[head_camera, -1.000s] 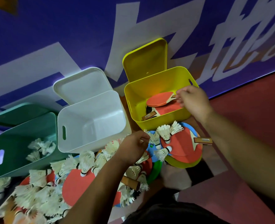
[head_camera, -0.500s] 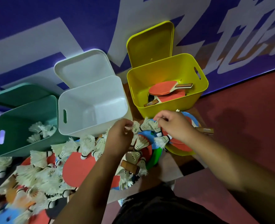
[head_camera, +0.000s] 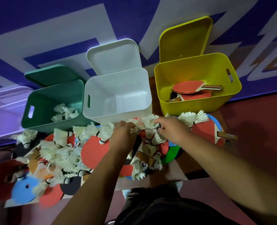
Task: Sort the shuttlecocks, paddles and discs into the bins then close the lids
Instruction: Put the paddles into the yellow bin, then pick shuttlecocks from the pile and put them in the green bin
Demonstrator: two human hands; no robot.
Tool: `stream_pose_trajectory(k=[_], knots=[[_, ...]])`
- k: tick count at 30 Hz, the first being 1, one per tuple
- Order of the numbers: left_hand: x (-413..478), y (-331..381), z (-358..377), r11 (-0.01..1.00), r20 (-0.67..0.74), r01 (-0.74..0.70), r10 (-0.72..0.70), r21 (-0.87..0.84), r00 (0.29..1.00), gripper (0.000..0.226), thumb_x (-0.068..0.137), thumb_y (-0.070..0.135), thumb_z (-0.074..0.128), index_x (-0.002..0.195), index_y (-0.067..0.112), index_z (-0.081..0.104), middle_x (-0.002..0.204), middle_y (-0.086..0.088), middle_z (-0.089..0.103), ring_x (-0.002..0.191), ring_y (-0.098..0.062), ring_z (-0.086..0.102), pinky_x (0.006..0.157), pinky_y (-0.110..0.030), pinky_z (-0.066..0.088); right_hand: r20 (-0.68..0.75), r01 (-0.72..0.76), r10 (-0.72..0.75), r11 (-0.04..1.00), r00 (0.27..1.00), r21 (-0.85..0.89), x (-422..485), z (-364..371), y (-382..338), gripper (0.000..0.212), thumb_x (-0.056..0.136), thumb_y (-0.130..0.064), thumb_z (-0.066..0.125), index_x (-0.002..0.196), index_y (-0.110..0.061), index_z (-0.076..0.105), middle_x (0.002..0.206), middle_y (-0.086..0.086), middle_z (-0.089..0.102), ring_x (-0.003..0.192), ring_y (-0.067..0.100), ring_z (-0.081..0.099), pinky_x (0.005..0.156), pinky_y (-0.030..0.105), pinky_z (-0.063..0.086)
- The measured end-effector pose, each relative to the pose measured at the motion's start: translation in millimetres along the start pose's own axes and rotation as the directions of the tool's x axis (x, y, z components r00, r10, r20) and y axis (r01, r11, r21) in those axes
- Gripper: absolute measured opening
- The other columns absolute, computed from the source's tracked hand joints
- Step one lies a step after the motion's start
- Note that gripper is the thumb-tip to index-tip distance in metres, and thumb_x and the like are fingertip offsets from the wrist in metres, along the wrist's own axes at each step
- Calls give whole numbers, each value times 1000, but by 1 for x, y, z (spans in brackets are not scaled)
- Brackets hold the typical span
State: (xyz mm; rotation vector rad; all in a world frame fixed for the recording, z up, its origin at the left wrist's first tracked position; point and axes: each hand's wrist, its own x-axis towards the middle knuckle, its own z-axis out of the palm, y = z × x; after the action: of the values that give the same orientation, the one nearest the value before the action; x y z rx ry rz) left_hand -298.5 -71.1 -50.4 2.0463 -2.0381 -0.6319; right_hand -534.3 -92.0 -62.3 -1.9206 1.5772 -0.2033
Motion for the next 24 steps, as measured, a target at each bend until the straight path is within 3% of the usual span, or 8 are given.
stream_pose_trajectory(k=[2, 5, 9, 11, 14, 18, 21, 24], knots=[[2, 0, 0, 1000, -24, 3, -3, 11, 1000, 11, 91, 13, 70, 99, 12, 76, 103, -11, 63, 98, -32, 59, 79, -35, 49, -33, -13, 13, 1000, 999, 5, 1, 4, 2, 27, 101, -23, 63, 125, -31, 72, 117, -5, 66, 96, 19, 64, 78, 37, 56], [0, -1, -5, 999, -92, -6, 2, -44, 996, 7, 92, 13, 68, 87, 8, 71, 92, -7, 59, 84, -28, 57, 69, -34, 46, -87, 8, -5, 999, 996, 33, 1, 3, 7, 18, 101, -17, 64, 112, -22, 76, 112, -3, 65, 91, 18, 63, 78, 34, 54], [-13, 0, -22, 990, -170, -38, 14, -138, 985, 4, 94, 17, 72, 90, 16, 71, 91, 5, 57, 81, -15, 54, 66, -20, 37, -146, 50, -35, 994, 989, 101, -1, -10, 4, 18, 101, -15, 63, 113, -18, 76, 114, -1, 67, 90, 14, 63, 78, 30, 50], [-19, 0, -32, 986, -195, -40, 8, -163, 981, 3, 96, 18, 72, 93, 16, 71, 93, 4, 59, 82, -16, 57, 69, -25, 41, -181, 63, -33, 985, 983, 161, -3, -17, -3, 17, 101, -15, 64, 112, -20, 76, 112, -3, 67, 94, 13, 65, 81, 28, 53], [-27, -5, -50, 981, -220, -17, -26, -191, 975, 6, 97, 22, 70, 94, 18, 71, 95, 5, 61, 84, -14, 59, 73, -30, 47, -213, 86, -23, 953, 977, 289, -4, -26, -22, 16, 101, -14, 66, 110, -22, 77, 102, -9, 68, 86, 0, 64, 70, 7, 43], [-32, -20, -78, 970, -248, 61, -120, -233, 961, 7, 98, 27, 66, 96, 24, 72, 97, 10, 61, 86, -5, 59, 71, -25, 42, -199, 93, 5, 874, 980, 477, -7, -35, -59, 15, 101, -17, 67, 107, -26, 78, 89, -15, 72, 77, -3, 66, 61, 7, 42], [-38, -38, -97, 956, -300, 121, -202, -267, 932, 10, 98, 26, 66, 101, 21, 75, 99, 7, 65, 88, -11, 61, 70, -23, 41, -184, 104, -1, 829, 983, 550, -3, -36, -87, 15, 101, -16, 67, 103, -25, 78, 70, -25, 66, 60, -7, 59, 52, 7, 38], [-46, -64, -112, 933, -348, 160, -274, -323, 897, 9, 99, 27, 67, 102, 23, 74, 99, 8, 65, 88, -6, 61, 70, -26, 43, -160, 105, -16, 820, 987, 563, 6, -34, -116, 15, 101, -15, 67, 101, -24, 79, 68, -19, 65, 51, -7, 54, 47, 7, 34]])
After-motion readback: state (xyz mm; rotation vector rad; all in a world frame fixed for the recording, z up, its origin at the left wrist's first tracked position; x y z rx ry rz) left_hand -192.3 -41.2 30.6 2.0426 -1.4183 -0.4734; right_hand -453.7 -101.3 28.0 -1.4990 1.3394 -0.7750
